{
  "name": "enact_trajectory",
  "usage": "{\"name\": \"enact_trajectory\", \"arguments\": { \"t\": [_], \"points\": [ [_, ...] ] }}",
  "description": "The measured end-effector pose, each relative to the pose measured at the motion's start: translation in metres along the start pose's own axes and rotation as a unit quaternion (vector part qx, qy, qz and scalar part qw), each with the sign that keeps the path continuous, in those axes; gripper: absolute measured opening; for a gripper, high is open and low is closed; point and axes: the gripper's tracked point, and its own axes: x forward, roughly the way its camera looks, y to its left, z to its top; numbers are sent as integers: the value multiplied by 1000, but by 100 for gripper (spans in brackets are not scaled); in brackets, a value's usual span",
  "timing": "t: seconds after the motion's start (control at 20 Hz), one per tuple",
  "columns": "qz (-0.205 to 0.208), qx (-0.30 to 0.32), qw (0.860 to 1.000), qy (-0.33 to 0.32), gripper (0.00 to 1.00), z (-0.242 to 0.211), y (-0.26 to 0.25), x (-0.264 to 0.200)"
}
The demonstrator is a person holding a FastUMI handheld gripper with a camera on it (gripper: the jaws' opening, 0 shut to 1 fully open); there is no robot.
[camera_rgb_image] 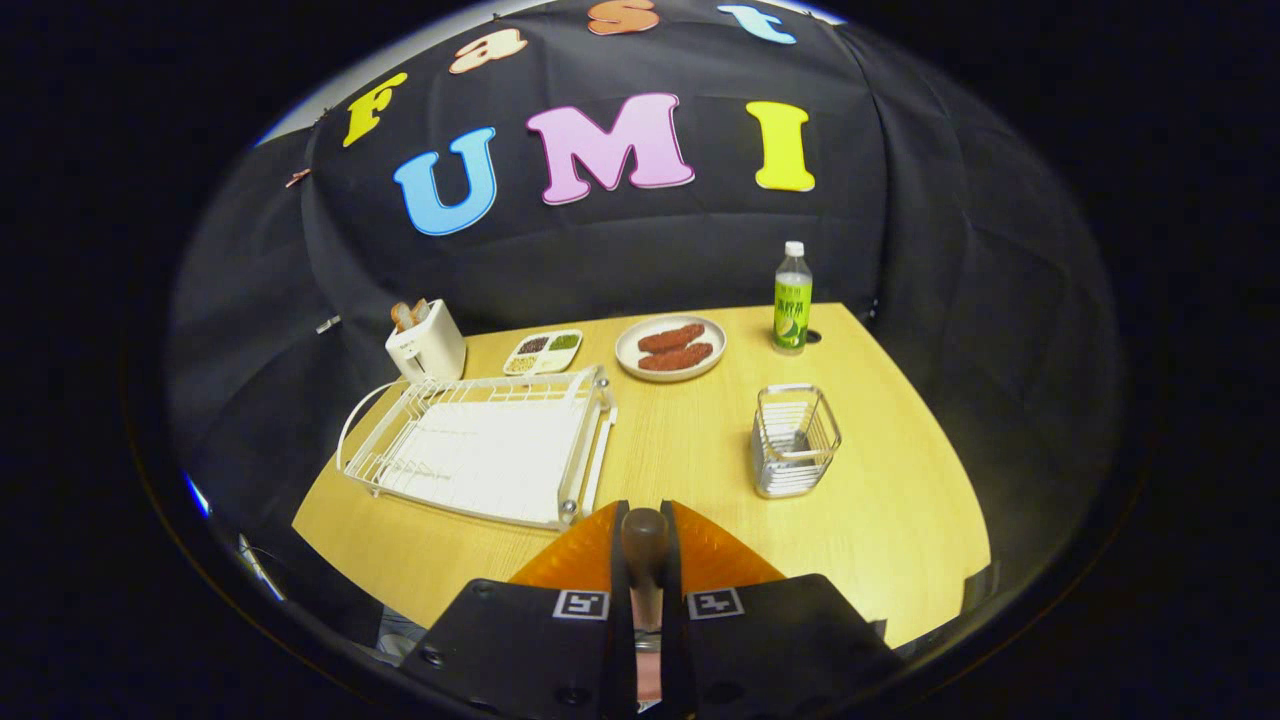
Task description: Take the plate from the dish rack, then take the spoon from the basket and place it into the plate.
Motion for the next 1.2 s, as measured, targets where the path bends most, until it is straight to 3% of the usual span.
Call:
{"name": "enact_trajectory", "arguments": {
  "t": [0.35, 0.6, 0.8, 1.05, 1.2],
  "points": [
    [-16, 41, 997, 69, 14, -63, 0, 22],
    [-20, 56, 996, 71, 14, -63, -3, 29],
    [-21, 44, 996, 69, 19, -62, 0, 30],
    [-32, 27, 998, 35, 99, -40, -3, 23],
    [-42, 2, 999, -5, 99, -11, -6, 11]
  ]
}}
